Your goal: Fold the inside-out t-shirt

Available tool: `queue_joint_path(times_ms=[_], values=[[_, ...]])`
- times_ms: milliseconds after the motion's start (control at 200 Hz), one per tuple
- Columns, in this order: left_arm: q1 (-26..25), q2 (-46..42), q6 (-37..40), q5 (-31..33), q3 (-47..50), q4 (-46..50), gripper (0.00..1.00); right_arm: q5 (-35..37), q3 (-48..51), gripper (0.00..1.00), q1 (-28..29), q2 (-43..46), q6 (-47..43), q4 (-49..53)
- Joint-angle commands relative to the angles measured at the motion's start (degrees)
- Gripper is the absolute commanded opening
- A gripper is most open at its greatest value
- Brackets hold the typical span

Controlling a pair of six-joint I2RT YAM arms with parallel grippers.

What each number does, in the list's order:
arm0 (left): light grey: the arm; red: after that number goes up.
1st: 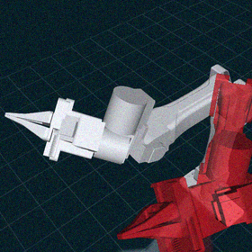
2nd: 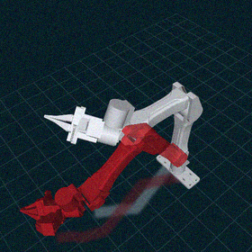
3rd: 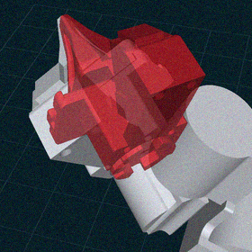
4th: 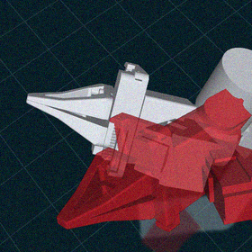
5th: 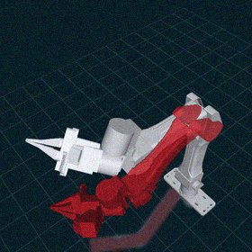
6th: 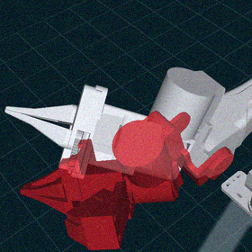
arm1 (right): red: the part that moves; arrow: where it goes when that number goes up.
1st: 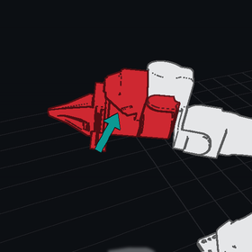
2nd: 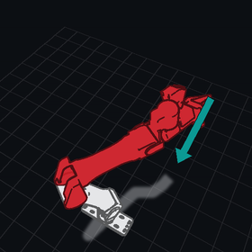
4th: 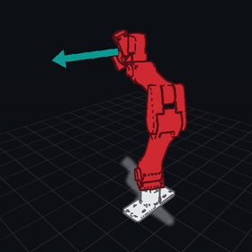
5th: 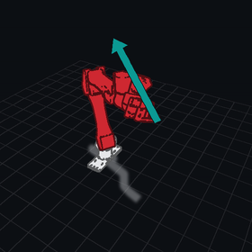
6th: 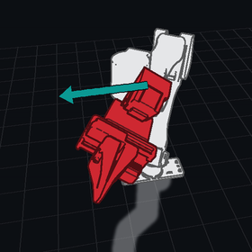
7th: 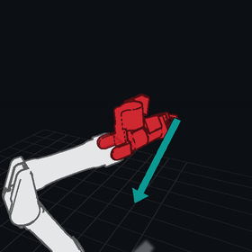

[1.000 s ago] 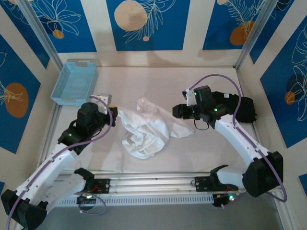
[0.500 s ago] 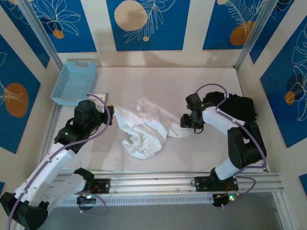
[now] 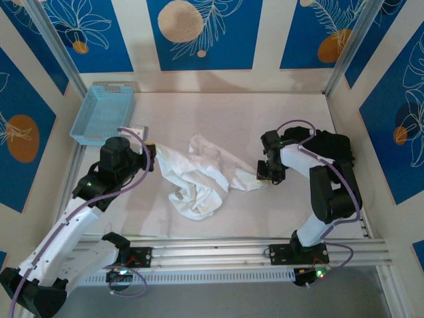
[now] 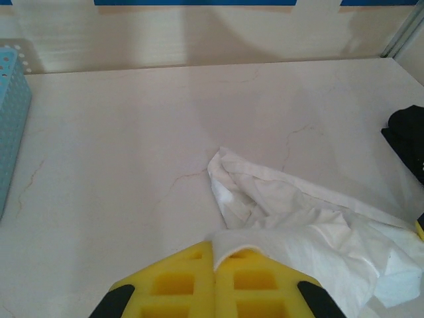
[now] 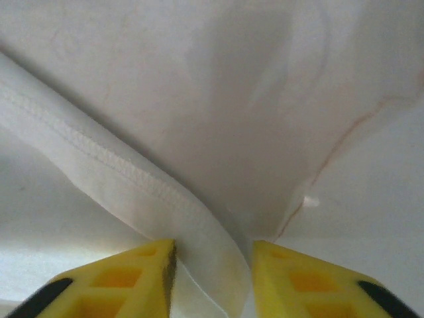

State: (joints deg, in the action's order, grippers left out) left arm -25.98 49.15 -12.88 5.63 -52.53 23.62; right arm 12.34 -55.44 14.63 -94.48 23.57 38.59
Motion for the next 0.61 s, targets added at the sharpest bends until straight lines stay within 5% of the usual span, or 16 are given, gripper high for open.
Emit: queue_joint_path(times_ms=[0,155,370,600], values=[[0.92,-0.11,1.15,-0.46,-2.98,0.13,0.0,-2.24,-1.51,0.2,-0.65,-0.85,-1.09,0.55],[1.91,1.4,1.52,0.49,-7.43,2.9,0.0,-0.06,-2.48,0.0,-2.0,9.33,-2.02,-1.34],[6.07,5.04,1.89,-1.16,-19.37,7.06,0.0,-13.47,-8.19,0.0,-13.55,28.34,-0.15,-6.94],[15.82,11.7,1.71,-4.86,-39.73,10.14,0.0,-24.59,-21.16,0.0,-23.28,32.78,1.51,-6.7]])
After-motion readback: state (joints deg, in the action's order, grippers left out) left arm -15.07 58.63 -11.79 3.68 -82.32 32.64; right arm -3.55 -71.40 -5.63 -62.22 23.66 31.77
